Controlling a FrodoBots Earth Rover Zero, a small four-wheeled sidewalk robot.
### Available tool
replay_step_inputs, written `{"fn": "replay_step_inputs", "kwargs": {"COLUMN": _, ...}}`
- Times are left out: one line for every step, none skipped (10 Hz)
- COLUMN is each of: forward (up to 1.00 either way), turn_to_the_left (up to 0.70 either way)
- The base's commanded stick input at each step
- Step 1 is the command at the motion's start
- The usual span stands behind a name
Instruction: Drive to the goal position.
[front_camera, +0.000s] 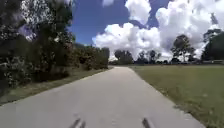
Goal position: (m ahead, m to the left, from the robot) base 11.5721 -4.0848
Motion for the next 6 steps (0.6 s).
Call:
{"fn": "replay_step_inputs", "kwargs": {"forward": 0.7, "turn_to_the_left": 0.0}}
{"fn": "replay_step_inputs", "kwargs": {"forward": 0.7, "turn_to_the_left": 0.0}}
{"fn": "replay_step_inputs", "kwargs": {"forward": 0.7, "turn_to_the_left": 0.0}}
{"fn": "replay_step_inputs", "kwargs": {"forward": 0.7, "turn_to_the_left": 0.0}}
{"fn": "replay_step_inputs", "kwargs": {"forward": 0.7, "turn_to_the_left": 0.0}}
{"fn": "replay_step_inputs", "kwargs": {"forward": 0.7, "turn_to_the_left": 0.0}}
